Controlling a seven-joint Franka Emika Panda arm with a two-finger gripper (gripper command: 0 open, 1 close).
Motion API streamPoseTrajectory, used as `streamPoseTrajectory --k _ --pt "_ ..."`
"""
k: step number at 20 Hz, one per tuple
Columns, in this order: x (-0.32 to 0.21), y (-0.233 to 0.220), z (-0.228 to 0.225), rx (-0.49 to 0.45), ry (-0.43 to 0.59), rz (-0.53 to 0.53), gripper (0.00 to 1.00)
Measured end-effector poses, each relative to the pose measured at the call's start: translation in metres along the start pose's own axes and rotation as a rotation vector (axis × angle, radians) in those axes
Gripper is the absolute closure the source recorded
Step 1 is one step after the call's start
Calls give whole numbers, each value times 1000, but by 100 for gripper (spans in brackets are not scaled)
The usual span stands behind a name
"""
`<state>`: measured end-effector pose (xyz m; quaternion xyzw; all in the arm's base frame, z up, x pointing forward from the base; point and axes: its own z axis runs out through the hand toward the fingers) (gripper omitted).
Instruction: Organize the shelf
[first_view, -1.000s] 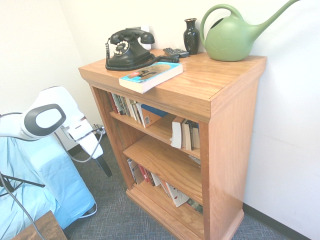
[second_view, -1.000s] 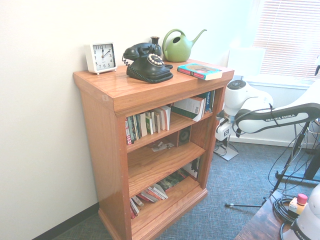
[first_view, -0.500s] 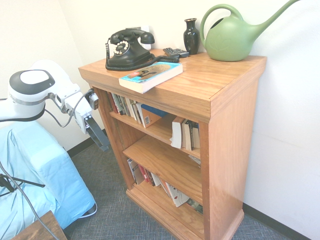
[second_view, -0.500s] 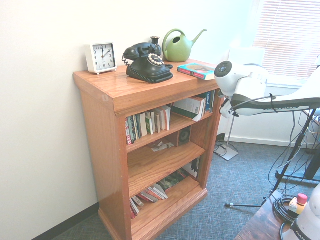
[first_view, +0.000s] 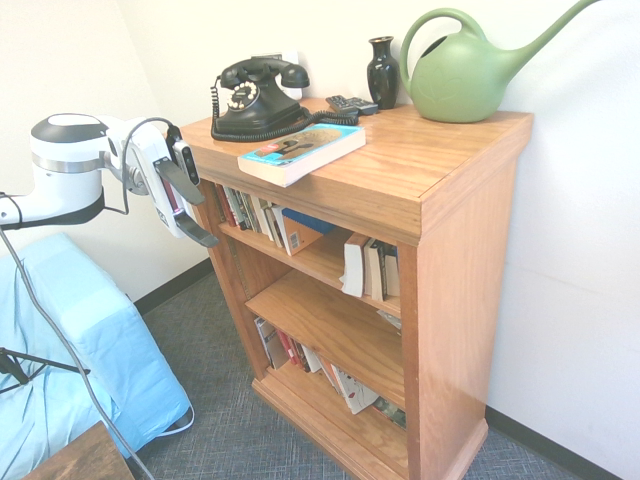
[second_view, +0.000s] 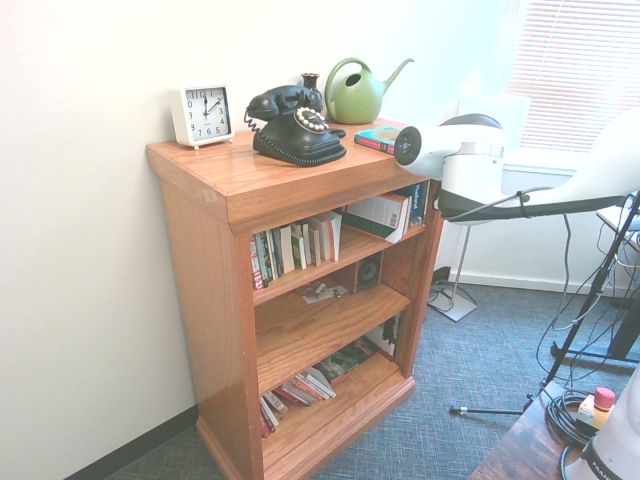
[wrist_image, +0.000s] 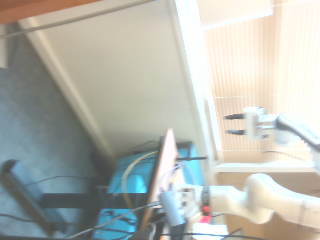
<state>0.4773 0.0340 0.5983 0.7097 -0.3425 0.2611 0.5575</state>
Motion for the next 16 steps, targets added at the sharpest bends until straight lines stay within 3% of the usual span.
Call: streamPoseTrajectory --k 5,16 --pt "12 -18 -2 -52 48 -4 0" --pt "41 -53 -24 -47 78 0 0"
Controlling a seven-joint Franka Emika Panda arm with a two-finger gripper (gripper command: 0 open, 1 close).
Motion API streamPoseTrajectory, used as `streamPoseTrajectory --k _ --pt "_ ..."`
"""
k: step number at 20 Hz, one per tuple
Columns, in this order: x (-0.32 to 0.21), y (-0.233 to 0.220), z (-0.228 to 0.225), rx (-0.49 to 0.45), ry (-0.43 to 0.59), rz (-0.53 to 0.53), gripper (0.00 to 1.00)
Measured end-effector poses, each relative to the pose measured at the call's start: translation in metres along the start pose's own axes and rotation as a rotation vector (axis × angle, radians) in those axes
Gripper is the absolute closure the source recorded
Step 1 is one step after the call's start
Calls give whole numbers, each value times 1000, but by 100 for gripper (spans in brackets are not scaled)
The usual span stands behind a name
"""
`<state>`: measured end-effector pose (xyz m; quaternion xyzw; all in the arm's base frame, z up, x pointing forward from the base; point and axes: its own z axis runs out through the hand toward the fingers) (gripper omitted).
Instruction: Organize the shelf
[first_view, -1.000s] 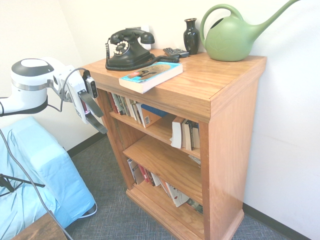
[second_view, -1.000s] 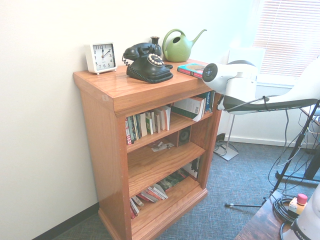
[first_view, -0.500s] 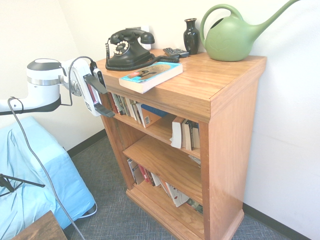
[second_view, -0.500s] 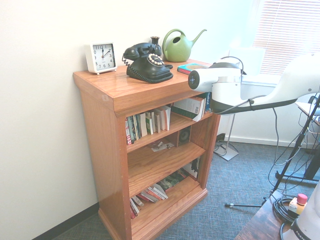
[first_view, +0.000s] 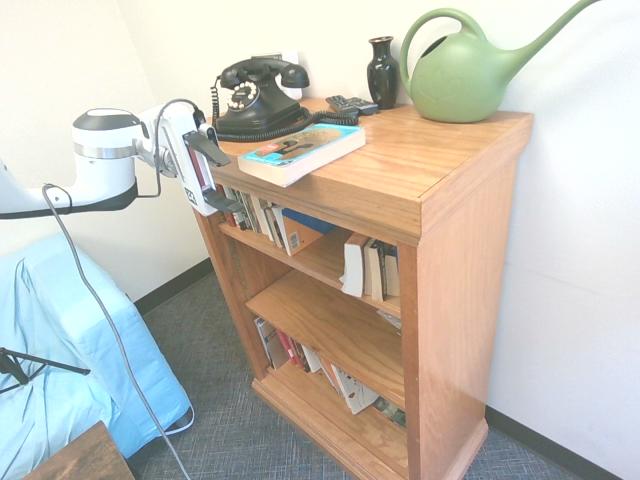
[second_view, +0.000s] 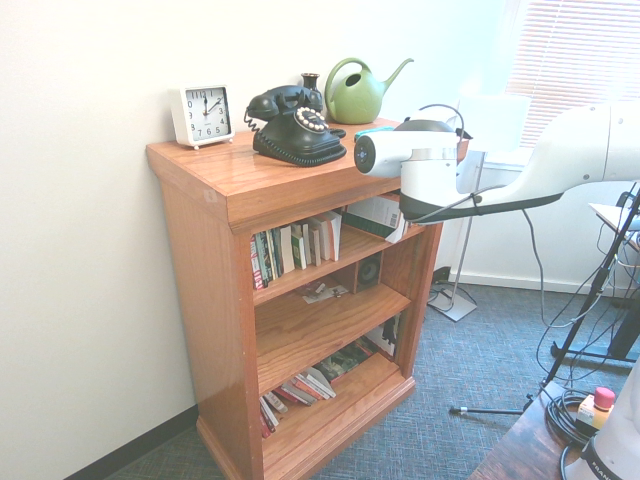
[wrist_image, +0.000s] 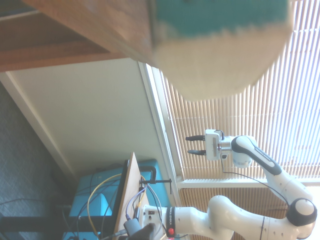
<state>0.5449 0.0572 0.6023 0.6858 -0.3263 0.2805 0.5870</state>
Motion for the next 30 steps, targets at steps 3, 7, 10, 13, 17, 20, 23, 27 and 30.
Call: streamPoseTrajectory --k 3,7,10,13,17,20,23,27,30 --pt "7 -9 1 -2 -1 4 0" --pt "16 -12 -1 4 -2 10 0" --pt "21 -14 -4 11 -2 9 0" --pt "24 -18 -5 11 0 6 0" --pt "28 -25 1 5 -5 5 0" --pt "33 -28 0 7 -2 7 0" --pt "38 -32 -1 14 -1 11 0" --pt "43 -37 4 16 -4 14 0" --pt "50 -36 7 16 -8 16 100"
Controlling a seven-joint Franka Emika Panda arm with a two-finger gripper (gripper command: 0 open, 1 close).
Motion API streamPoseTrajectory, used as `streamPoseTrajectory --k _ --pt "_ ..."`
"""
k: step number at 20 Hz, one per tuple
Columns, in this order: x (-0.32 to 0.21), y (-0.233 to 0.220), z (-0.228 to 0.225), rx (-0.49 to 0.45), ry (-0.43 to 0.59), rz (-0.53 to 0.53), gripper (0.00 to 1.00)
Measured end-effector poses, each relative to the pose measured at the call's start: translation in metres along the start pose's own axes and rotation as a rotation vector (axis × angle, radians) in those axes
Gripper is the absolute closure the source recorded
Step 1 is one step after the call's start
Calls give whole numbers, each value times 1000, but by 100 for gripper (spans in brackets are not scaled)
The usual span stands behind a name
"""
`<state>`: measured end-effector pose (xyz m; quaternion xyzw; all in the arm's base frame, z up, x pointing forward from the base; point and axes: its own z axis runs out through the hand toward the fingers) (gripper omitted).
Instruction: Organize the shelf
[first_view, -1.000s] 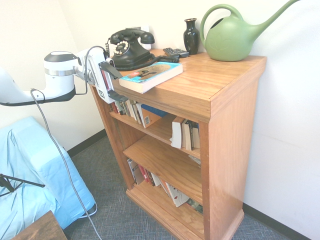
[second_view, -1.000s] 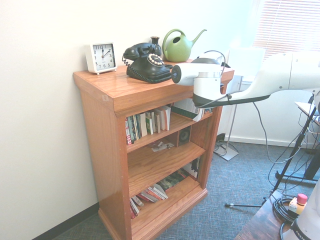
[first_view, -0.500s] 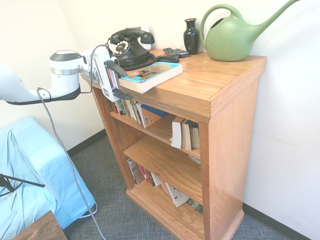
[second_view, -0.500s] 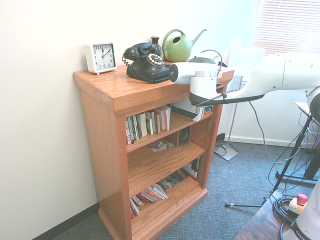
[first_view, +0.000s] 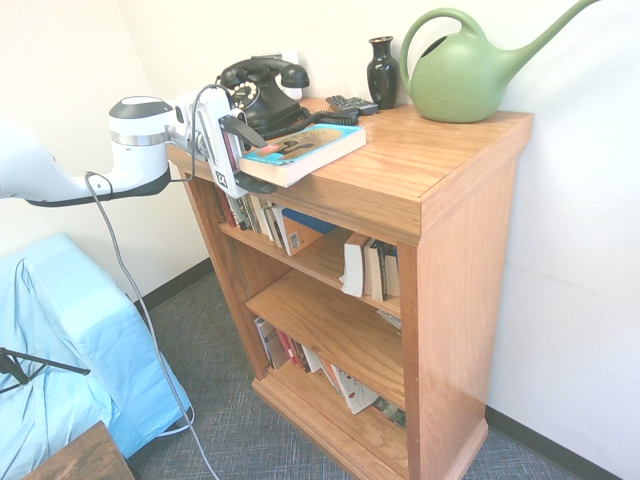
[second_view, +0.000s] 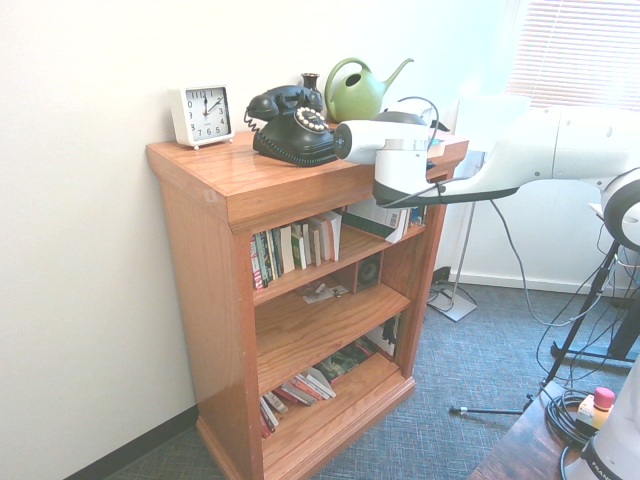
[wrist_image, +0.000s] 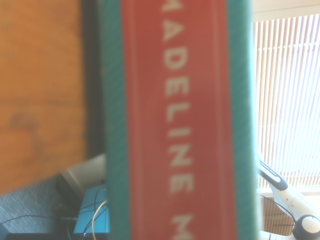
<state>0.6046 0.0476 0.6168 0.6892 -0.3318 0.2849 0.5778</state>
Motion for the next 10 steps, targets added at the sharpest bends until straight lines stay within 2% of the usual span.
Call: streamPoseTrajectory --k 10 --pt "3 -5 3 -3 -5 -7 100"
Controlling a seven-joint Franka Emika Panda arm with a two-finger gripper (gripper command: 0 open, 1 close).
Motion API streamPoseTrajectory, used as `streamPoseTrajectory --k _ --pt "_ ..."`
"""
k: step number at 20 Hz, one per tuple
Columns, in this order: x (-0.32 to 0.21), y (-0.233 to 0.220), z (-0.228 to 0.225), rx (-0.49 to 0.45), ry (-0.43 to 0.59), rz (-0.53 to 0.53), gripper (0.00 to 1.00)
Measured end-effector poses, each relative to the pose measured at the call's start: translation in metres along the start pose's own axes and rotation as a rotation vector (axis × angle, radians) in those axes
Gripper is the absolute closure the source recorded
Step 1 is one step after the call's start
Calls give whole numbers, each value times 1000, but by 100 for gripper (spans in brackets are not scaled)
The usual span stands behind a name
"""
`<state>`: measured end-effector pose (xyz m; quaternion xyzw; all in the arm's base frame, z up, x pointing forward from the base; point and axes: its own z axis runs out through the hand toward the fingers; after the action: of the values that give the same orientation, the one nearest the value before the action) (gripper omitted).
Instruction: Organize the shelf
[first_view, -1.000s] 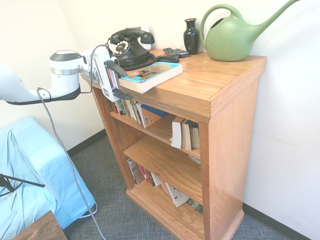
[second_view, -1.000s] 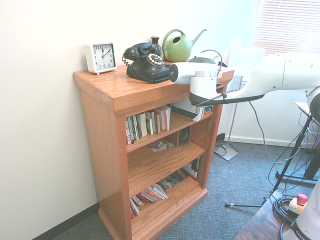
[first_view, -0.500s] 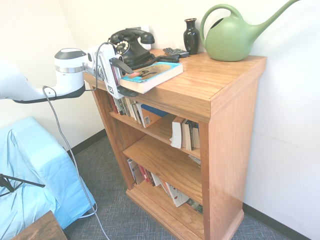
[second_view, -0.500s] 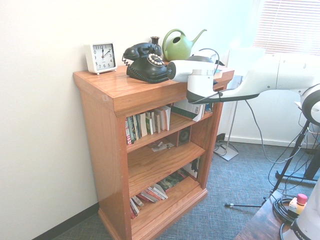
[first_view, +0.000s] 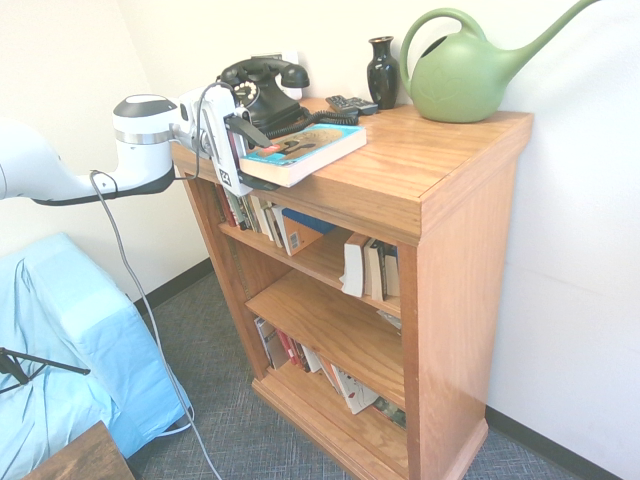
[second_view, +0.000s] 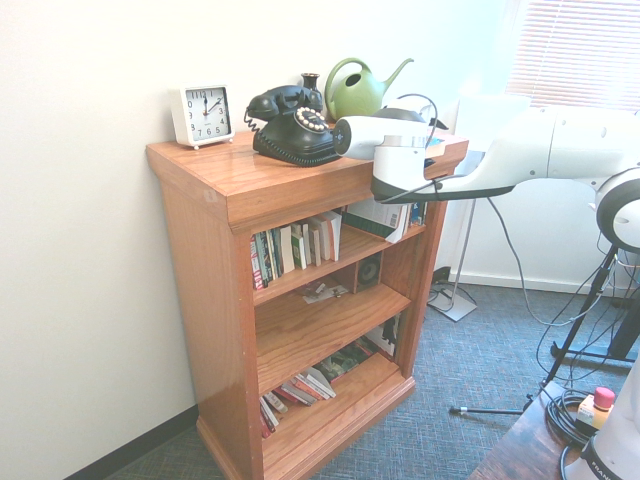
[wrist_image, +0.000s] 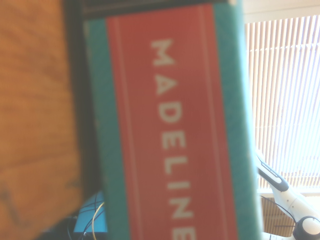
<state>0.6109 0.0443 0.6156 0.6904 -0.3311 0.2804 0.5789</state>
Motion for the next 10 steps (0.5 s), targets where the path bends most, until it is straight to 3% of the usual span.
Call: streamPoseTrajectory --k 10 --pt "-2 -7 12 -9 -5 -11 100"
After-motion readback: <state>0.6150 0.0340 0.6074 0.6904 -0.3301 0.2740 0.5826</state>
